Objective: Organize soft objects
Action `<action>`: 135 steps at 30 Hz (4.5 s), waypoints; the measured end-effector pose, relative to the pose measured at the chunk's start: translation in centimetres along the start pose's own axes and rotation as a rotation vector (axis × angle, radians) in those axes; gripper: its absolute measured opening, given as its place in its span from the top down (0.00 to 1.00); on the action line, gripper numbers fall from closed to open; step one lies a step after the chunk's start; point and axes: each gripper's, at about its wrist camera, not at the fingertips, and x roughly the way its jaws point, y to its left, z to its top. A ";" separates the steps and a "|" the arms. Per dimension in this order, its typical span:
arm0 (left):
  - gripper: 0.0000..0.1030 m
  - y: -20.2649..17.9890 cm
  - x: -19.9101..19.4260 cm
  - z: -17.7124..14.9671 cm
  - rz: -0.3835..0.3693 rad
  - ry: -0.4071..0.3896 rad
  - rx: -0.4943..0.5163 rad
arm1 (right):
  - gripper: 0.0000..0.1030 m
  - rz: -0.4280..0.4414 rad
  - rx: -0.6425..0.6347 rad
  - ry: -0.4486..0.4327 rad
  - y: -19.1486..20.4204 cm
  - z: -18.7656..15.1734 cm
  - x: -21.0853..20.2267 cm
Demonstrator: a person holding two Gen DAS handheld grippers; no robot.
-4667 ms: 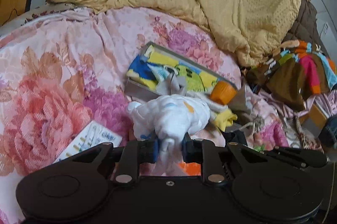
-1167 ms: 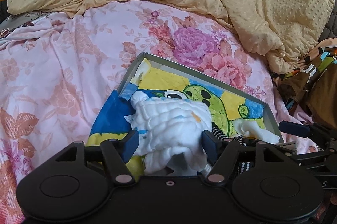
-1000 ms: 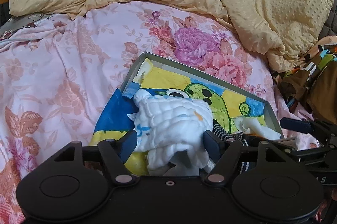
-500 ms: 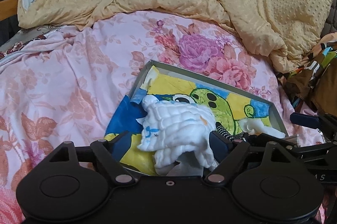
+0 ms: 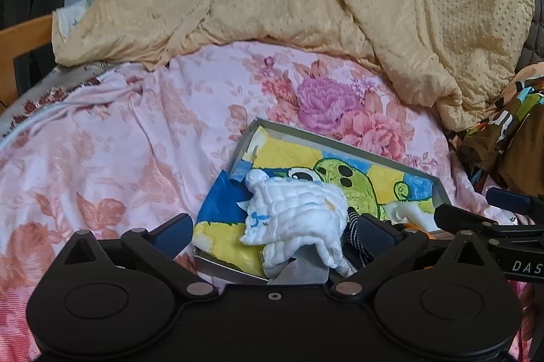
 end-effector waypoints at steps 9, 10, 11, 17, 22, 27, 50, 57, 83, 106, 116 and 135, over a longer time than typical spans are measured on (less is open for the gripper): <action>0.01 -0.4 -2.2 -0.3 0.037 -0.018 -0.002 | 0.00 -0.014 0.033 0.019 0.1 -0.2 -1.9; 0.01 -0.5 -2.5 -0.5 0.041 -0.028 0.003 | 0.00 -0.016 0.039 0.018 0.1 -0.3 -2.1; 0.01 -0.5 -2.8 -0.7 0.045 -0.039 0.010 | 0.00 -0.017 0.049 0.019 0.1 -0.4 -2.3; 0.01 0.0 -4.6 -2.5 0.072 -0.085 -0.015 | 0.00 -0.047 0.087 -0.003 0.5 -1.0 -3.6; 0.01 0.0 -5.9 -3.2 0.101 -0.113 -0.026 | 0.00 -0.060 0.129 -0.039 0.5 -1.3 -4.9; 0.01 0.1 -7.1 -3.6 0.145 -0.153 -0.060 | 0.00 -0.045 0.165 -0.047 0.7 -1.5 -6.0; 0.01 1.1 -14.7 -9.1 0.130 -0.162 -0.051 | 0.00 -0.106 0.145 -0.040 6.2 -6.9 -13.6; 0.01 2.4 -16.3 -10.7 0.140 -0.140 -0.070 | 0.00 -0.115 0.131 -0.074 7.4 -7.8 -16.2; 0.01 3.1 -24.4 -15.8 0.151 -0.152 -0.035 | 0.00 -0.159 0.159 -0.071 10.7 -12.7 -23.6; 0.01 3.3 -25.8 -19.0 0.218 -0.093 -0.044 | 0.00 -0.183 0.174 -0.021 11.9 -15.2 -25.3; 0.01 3.2 -26.0 -19.0 0.225 -0.098 -0.038 | 0.00 -0.191 0.162 0.022 12.2 -15.5 -24.9; 0.01 3.3 -26.1 -19.3 0.235 -0.103 -0.036 | 0.00 -0.190 0.139 0.048 12.5 -15.7 -24.5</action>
